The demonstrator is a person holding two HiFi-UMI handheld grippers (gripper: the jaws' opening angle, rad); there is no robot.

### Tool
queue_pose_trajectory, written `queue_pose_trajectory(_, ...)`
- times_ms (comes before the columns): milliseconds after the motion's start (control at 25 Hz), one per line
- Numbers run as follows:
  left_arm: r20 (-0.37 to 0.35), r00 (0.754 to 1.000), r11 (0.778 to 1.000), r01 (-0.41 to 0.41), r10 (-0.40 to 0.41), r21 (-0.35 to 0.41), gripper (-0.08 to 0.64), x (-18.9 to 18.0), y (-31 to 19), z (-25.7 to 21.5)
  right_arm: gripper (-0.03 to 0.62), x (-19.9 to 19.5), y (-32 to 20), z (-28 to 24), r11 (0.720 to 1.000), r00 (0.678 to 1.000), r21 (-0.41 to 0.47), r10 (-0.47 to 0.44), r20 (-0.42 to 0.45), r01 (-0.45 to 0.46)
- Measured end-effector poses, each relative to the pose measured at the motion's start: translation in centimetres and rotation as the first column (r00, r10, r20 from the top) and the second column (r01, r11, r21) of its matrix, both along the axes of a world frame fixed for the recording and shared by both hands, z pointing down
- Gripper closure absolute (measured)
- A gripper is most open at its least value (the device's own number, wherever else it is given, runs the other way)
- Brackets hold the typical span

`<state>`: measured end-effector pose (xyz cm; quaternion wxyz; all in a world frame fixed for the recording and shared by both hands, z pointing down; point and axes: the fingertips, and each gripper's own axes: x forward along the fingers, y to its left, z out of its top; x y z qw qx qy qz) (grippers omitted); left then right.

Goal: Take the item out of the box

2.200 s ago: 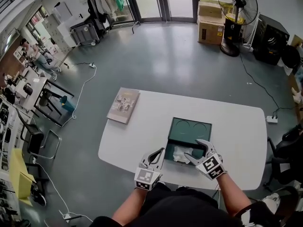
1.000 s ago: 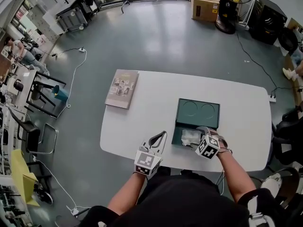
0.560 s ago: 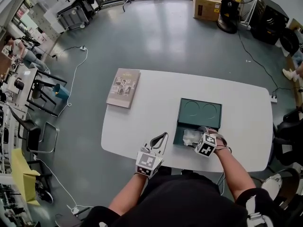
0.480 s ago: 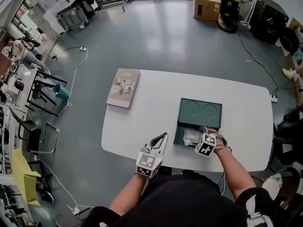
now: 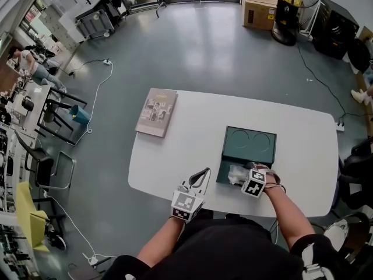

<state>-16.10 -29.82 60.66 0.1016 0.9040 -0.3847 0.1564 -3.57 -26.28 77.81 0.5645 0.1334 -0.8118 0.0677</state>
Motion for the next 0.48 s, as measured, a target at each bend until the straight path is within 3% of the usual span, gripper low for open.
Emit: queue_pose_trajectory(480, -0.001, 1.0, 1.0, -0.024, 0.024, 0.01, 0.549, 0.52, 0.0, -0.37, 0.423, -0.06, 0.85, 0.04, 0.999, 1.0, -0.029, -0.014, -0.004, 0.014)
